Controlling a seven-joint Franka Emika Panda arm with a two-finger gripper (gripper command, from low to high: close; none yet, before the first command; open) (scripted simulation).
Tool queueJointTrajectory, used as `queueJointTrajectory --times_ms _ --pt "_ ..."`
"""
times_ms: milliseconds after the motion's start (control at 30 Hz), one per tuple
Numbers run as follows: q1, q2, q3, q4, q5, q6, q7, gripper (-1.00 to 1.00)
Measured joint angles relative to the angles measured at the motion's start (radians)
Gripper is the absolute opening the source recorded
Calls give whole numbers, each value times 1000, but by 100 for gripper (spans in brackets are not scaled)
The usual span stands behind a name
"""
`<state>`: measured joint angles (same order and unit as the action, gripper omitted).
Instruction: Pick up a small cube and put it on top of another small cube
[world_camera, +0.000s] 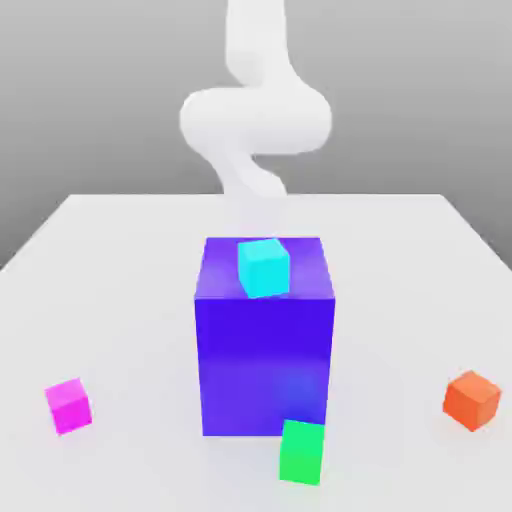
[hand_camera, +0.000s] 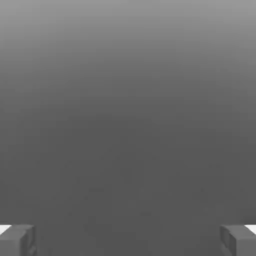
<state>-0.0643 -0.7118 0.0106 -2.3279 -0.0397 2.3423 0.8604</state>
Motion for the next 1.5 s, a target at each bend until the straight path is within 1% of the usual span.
queueJointTrajectory --times_ms 167,300,433,533,633,700,833,933,1000,1033,1267,1433,1500 --pt "-124 182 5 -57 -77 85 120 0" --pt "-208 323 -11 -100 -125 151 205 0" --pt "-277 463 -45 -144 -156 217 278 0" --pt "-318 566 -80 -178 -156 269 315 0" --pt "-367 668 -114 -213 -124 325 331 0" --pt "-410 734 -127 -237 -81 362 324 0" --pt "-461 865 -113 -278 57 437 273 0" --pt "-490 971 -85 -269 113 517 242 0" --pt "-504 1045 -68 -255 129 574 230 0" --pt "-510 1076 -61 -250 133 599 227 -100" --pt "-513 1080 -58 -249 132 603 228 -100" --pt "-496 922 -84 -281 93 476 257 -100" --pt "-519 891 -107 -272 97 446 250 -100"
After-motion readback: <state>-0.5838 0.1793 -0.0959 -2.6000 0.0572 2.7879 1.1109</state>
